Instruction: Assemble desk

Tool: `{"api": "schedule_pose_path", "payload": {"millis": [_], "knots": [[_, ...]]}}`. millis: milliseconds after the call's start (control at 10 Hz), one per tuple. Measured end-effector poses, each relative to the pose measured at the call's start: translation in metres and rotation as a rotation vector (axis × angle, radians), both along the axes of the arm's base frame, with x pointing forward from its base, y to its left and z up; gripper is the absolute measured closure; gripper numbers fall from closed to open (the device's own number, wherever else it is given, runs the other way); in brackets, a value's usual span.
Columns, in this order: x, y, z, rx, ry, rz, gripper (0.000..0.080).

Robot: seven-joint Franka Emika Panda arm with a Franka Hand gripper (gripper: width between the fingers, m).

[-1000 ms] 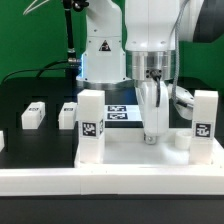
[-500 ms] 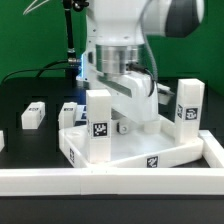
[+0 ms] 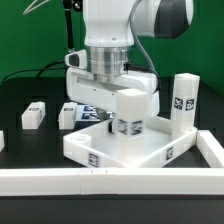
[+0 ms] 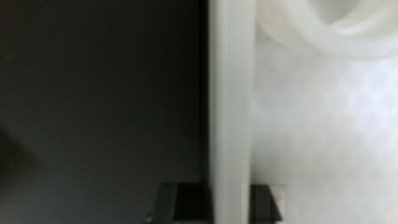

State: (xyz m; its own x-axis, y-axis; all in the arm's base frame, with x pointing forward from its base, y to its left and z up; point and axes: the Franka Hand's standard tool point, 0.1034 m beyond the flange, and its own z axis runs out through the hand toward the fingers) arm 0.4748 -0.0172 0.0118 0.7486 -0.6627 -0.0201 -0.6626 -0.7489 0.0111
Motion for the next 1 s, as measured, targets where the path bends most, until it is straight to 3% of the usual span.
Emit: {"api": "schedule_pose_path", "payload": {"millis": [300, 400, 500, 600, 1000], "knots": [[0.032, -0.015, 0.007, -0.002, -0.010, 0.405, 0.0738], [0.051, -0.022, 0.009, 0.004, -0.005, 0.559, 0.0738], [0.059, -0.017, 0.009, -0.012, 0.000, 0.670, 0.0738], [0.060, -0.007, 0.009, -0.032, -0.003, 0.767, 0.0738], [0.059, -0.021, 0.008, -0.038, 0.016, 1.024, 0.0738]]}}
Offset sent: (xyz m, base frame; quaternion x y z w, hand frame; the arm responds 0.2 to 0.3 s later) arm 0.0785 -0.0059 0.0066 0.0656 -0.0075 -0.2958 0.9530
